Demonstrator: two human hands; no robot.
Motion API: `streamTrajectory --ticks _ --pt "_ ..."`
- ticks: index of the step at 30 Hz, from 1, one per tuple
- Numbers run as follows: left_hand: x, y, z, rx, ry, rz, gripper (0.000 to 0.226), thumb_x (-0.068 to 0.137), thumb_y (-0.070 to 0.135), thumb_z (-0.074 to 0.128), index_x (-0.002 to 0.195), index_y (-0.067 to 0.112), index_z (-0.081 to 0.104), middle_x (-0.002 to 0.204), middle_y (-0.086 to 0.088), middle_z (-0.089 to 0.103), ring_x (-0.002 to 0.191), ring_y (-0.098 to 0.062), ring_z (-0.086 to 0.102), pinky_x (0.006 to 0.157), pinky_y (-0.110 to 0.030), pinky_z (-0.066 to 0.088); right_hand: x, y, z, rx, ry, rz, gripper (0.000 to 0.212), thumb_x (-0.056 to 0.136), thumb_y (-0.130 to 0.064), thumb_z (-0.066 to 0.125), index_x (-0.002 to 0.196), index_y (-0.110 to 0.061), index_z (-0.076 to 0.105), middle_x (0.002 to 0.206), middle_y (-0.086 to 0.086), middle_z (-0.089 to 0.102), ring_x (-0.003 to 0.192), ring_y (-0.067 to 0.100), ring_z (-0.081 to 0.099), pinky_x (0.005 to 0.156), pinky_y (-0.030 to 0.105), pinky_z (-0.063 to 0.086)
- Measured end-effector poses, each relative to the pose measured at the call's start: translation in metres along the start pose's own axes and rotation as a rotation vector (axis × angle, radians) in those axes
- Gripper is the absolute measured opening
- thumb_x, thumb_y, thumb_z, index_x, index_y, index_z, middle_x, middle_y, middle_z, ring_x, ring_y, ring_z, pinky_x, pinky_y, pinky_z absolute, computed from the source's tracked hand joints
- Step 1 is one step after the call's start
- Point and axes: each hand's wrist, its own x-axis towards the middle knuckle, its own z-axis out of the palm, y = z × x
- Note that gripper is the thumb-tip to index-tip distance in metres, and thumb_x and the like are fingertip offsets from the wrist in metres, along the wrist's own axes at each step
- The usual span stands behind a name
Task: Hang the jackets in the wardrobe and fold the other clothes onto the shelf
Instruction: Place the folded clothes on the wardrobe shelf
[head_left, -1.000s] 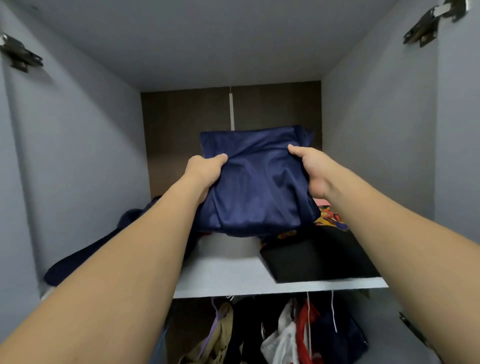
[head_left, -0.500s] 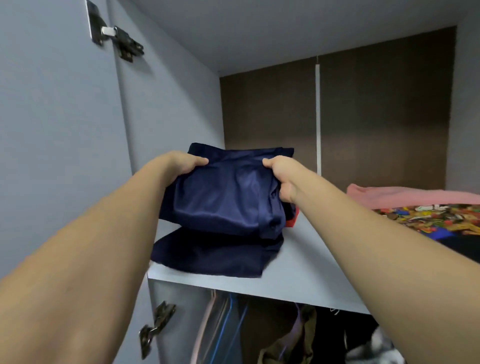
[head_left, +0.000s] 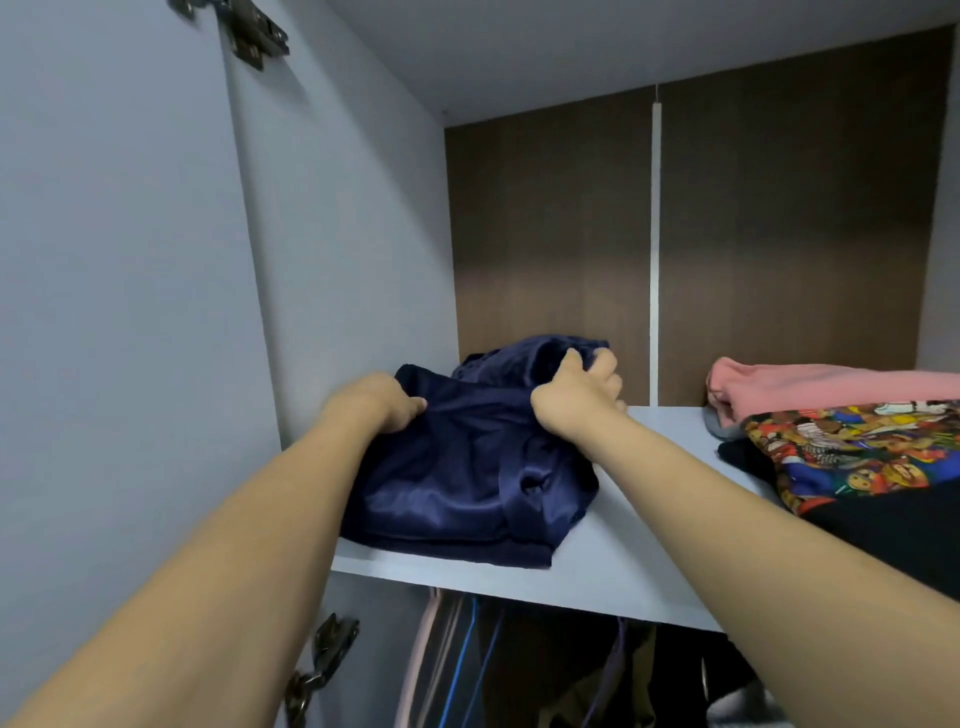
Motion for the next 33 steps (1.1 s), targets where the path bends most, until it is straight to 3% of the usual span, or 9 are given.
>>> streamTrajectory --ticks 3,6,8,14,16,18,23,28,33 --pt "0.000 0.000 0.011 0.086 0.093 0.008 0.063 0.096 0.053 0.048 0.142 0.011 0.036 0.139 -0.013 0.052 0.122 -0.035 0.053 0.090 -0.040 0.042 0.006 -0.002 0.015 -0.252 -0.213 -0.172 0.060 0.096 -0.043 0.034 0.149 -0.017 0.031 0.160 0.008 0.014 0.142 0.035 0.021 0.115 0.048 0.019" --pt "-0.003 0.001 0.039 0.086 0.234 0.283 0.053 0.101 0.044 0.040 0.147 0.020 0.027 0.150 -0.012 0.031 0.134 -0.036 0.038 0.105 -0.047 0.035 0.011 0.018 0.045 -0.334 -0.393 -0.128 0.070 0.098 -0.052 0.030 0.156 -0.017 0.014 0.164 0.007 0.006 0.150 0.029 0.005 0.120 0.048 0.010" --pt "0.000 0.001 0.053 0.134 0.245 0.476 0.049 0.105 0.041 0.029 0.150 0.022 0.031 0.157 -0.005 0.025 0.143 -0.027 0.025 0.115 -0.045 0.024 0.016 0.030 0.057 -0.292 -0.341 -0.100 0.074 0.098 -0.055 0.032 0.157 -0.020 0.004 0.165 0.004 -0.003 0.151 0.024 -0.006 0.121 0.044 0.003" --pt "0.017 0.000 0.057 0.049 -0.083 0.391 0.054 0.105 0.045 0.021 0.148 0.016 0.038 0.157 -0.005 0.034 0.142 -0.027 0.035 0.116 -0.044 0.028 0.011 0.034 0.050 -0.266 -0.322 -0.179 0.072 0.099 -0.055 0.034 0.157 -0.022 0.009 0.165 0.005 0.000 0.151 0.024 -0.004 0.121 0.043 0.003" --pt "0.018 0.000 0.055 0.061 -0.071 0.404 0.052 0.106 0.041 0.021 0.145 0.015 0.042 0.154 -0.008 0.039 0.138 -0.029 0.040 0.113 -0.042 0.031 -0.004 0.030 0.034 -0.158 -0.318 -0.298 0.062 0.096 -0.055 0.039 0.149 -0.021 0.037 0.160 0.004 0.025 0.148 0.023 0.017 0.118 0.043 0.016" --pt "0.016 0.000 0.055 0.071 -0.042 0.417 0.048 0.106 0.037 0.022 0.135 0.014 0.052 0.145 -0.013 0.050 0.128 -0.032 0.048 0.102 -0.038 0.038 -0.026 0.031 0.018 0.109 -0.323 -0.399 0.050 0.085 -0.065 0.043 0.109 -0.028 0.066 0.127 -0.005 0.061 0.126 0.017 0.051 0.106 0.038 0.035" --pt "-0.002 0.002 0.033 0.040 0.073 0.335 0.035 0.098 0.023 0.036 0.120 0.014 0.061 0.132 -0.015 0.059 0.116 -0.035 0.056 0.099 -0.041 0.045 -0.076 0.045 -0.009 0.140 -0.283 -0.722 0.039 0.077 -0.070 0.053 0.099 -0.041 0.063 0.106 -0.023 0.061 0.105 -0.003 0.056 0.088 0.011 0.040" --pt "-0.063 -0.012 0.008 -0.243 0.190 0.334 0.036 0.088 0.016 0.040 0.111 0.022 0.067 0.126 -0.005 0.064 0.113 -0.029 0.057 0.090 -0.033 0.043 -0.088 0.051 -0.021 0.025 -0.120 -0.963 0.042 0.080 -0.060 0.059 0.106 -0.027 0.063 0.106 -0.018 0.060 0.104 0.005 0.055 0.096 0.026 0.040" --pt "-0.126 -0.017 0.047 -0.168 0.179 0.427 0.039 0.102 0.035 0.027 0.088 0.029 0.062 0.109 0.007 0.066 0.111 -0.019 0.056 0.111 -0.045 0.027 -0.106 0.049 -0.026 -0.115 -0.031 -1.072 0.044 0.079 -0.055 0.063 0.111 -0.024 0.062 0.110 -0.013 0.060 0.105 0.009 0.054 0.099 0.032 0.039"
